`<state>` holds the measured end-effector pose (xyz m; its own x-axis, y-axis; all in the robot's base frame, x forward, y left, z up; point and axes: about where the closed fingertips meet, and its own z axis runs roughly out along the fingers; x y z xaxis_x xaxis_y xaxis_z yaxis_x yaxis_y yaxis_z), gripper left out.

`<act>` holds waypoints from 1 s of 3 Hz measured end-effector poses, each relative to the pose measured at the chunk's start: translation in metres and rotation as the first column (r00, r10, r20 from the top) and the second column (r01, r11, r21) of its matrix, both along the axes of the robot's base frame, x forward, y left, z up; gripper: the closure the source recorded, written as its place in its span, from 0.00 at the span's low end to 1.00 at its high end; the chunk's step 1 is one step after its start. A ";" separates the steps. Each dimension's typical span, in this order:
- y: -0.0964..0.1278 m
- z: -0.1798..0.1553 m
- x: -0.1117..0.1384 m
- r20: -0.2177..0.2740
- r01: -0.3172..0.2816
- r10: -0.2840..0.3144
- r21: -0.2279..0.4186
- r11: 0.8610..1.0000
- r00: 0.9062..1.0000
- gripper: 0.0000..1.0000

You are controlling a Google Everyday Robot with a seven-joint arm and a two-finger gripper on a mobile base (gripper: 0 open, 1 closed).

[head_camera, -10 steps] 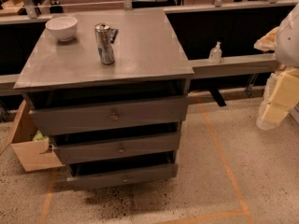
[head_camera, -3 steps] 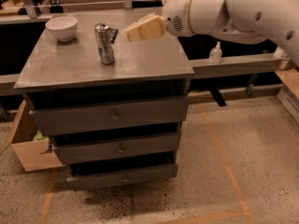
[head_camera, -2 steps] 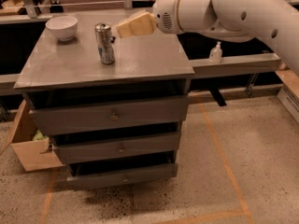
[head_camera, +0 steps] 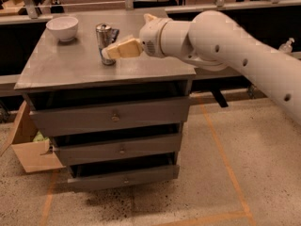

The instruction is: Move redbull can near white bowl

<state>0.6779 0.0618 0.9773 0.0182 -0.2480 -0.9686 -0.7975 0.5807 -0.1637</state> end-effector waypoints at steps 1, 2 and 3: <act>0.024 -0.017 0.031 0.030 -0.001 -0.001 0.048 0.999 1.000 0.00; 0.033 -0.033 0.065 0.025 0.005 -0.007 0.088 0.996 1.000 0.00; 0.042 -0.052 0.092 0.004 0.002 -0.003 0.106 0.994 1.000 0.00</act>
Offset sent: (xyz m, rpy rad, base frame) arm 0.1142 0.0354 -0.0534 0.1394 -0.0171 -0.0282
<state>0.7699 0.1035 0.9258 0.0221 -0.1440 -0.9893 -0.7953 0.5971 -0.1047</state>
